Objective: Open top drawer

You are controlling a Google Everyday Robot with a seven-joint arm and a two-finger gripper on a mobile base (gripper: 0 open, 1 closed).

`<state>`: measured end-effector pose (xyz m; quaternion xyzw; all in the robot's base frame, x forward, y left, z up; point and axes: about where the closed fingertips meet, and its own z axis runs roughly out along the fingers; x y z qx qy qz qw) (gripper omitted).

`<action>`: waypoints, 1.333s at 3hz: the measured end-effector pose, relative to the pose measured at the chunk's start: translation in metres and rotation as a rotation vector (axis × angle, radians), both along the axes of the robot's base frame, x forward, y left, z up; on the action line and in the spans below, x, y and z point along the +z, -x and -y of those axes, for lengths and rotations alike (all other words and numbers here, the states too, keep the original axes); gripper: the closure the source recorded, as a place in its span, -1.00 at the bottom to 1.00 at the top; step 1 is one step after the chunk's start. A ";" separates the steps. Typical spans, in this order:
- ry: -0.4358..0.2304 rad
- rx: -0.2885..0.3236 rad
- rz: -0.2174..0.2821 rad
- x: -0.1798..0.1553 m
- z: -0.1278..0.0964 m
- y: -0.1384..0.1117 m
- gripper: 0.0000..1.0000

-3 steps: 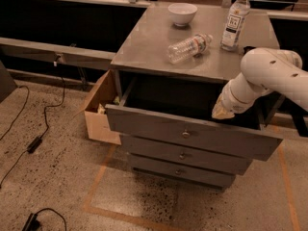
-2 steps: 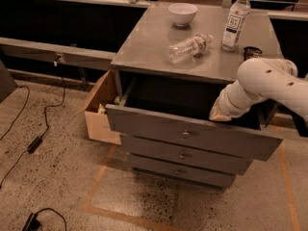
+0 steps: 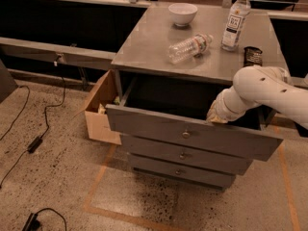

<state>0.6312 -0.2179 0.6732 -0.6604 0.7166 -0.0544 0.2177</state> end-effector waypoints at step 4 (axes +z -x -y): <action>-0.006 -0.014 -0.350 -0.017 0.001 0.095 1.00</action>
Offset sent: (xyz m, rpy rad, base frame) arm -0.0612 0.0037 -0.0043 0.0265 0.2386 0.0129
